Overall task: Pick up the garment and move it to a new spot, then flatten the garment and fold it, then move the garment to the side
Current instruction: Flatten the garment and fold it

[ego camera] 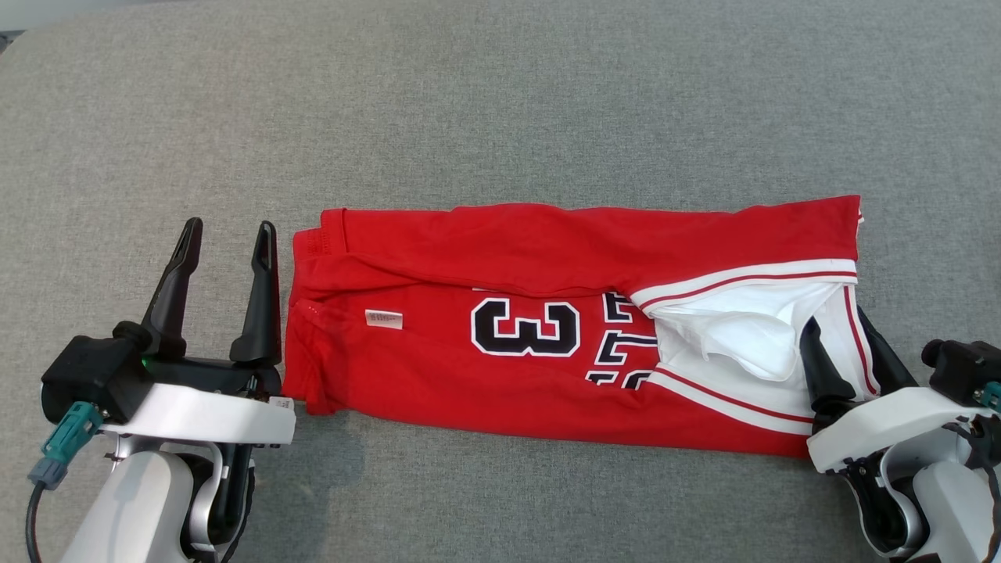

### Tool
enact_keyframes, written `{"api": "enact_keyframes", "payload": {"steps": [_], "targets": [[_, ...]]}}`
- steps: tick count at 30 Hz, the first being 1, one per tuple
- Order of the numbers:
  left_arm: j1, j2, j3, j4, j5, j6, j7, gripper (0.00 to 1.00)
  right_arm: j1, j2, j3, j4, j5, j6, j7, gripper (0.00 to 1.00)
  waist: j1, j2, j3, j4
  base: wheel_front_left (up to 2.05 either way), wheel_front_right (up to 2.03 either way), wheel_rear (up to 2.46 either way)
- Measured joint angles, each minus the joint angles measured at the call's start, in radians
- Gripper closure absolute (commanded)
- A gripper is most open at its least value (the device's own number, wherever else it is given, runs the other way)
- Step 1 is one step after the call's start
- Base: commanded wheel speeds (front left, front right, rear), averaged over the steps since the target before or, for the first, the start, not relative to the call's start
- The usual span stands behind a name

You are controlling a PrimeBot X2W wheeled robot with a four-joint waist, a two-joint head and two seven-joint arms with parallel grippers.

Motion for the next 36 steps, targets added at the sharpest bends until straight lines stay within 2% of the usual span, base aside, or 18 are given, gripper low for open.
{"api": "enact_keyframes", "payload": {"steps": [2, 3, 4, 5, 6, 15, 18, 22, 26, 31, 33, 36], "targets": [[-0.001, -0.005, 0.005, 0.001, 0.006, -0.004, 0.000, 0.00, -0.009, -0.015, 0.025, 0.009, 0.012, 0.000, -0.001, 0.00, 0.0000, 0.0000, -0.001, -0.001, 0.00, 0.00, 0.00], [-0.001, -0.008, 0.006, 0.003, 0.007, -0.008, 0.000, 0.00, -0.012, -0.020, 0.034, 0.016, 0.015, 0.000, -0.001, 0.16, 0.0000, 0.0000, -0.001, -0.002, 0.00, 0.00, 0.00], [-0.001, -0.011, 0.007, 0.006, 0.008, -0.009, 0.000, 0.00, -0.017, -0.023, 0.043, 0.022, 0.017, 0.000, 0.001, 0.55, 0.0000, 0.0000, -0.001, -0.003, 0.00, 0.00, 0.00], [-0.001, -0.014, 0.008, 0.007, 0.009, -0.012, 0.000, 0.00, -0.023, -0.028, 0.053, 0.029, 0.018, 0.000, 0.003, 0.55, 0.0000, 0.0000, 0.000, -0.004, 0.00, 0.00, 0.00], [-0.001, -0.016, 0.010, 0.008, 0.013, -0.013, 0.000, 0.00, -0.031, -0.034, 0.063, 0.038, 0.014, 0.000, 0.006, 1.00, 0.0000, 0.0000, 0.000, -0.004, 0.00, 0.00, 0.00], [-0.001, -0.031, 0.031, 0.015, 0.028, -0.027, 0.000, 0.00, -0.053, -0.050, 0.076, 0.064, 0.003, 0.002, -0.008, 1.00, 0.0000, 0.0000, 0.006, -0.012, 0.00, 0.00, 0.00], [0.000, -0.033, 0.044, 0.017, 0.033, -0.031, 0.000, 0.00, -0.047, -0.060, 0.045, 0.059, 0.004, 0.006, -0.020, 1.00, 0.0000, 0.0000, 0.007, -0.022, 0.00, 0.00, 0.00], [0.001, -0.037, 0.053, 0.019, 0.041, -0.035, 0.000, 0.00, 0.001, -0.118, -0.028, 0.053, 0.012, 0.006, -0.029, 1.00, 0.0000, 0.0000, 0.004, -0.038, 0.00, 0.00, 0.00], [0.003, -0.038, 0.063, 0.020, 0.044, -0.039, 0.000, 0.00, 0.035, -0.143, -0.077, 0.027, 0.020, 0.004, -0.028, 1.00, 0.0000, 0.0000, 0.000, -0.054, 0.00, 0.00, 0.00], [0.005, -0.039, 0.065, 0.022, 0.051, -0.045, 0.000, 0.00, 0.043, -0.115, -0.072, -0.094, 0.059, 0.001, -0.001, 1.00, 0.0000, 0.0000, -0.008, -0.070, 0.00, 0.00, 0.00], [0.005, -0.040, 0.065, 0.026, 0.051, -0.048, 0.000, 0.00, 0.035, -0.090, -0.019, -0.210, 0.070, 0.001, 0.032, 1.00, 0.0000, 0.0000, -0.011, -0.072, 0.00, 0.00, 0.00], [0.004, -0.043, 0.060, 0.032, 0.053, -0.054, 0.000, 0.00, 0.013, -0.061, 0.046, -0.322, 0.077, 0.001, 0.074, 1.00, 0.0000, 0.0000, -0.014, -0.067, 0.00, 0.00, 0.00]]}}
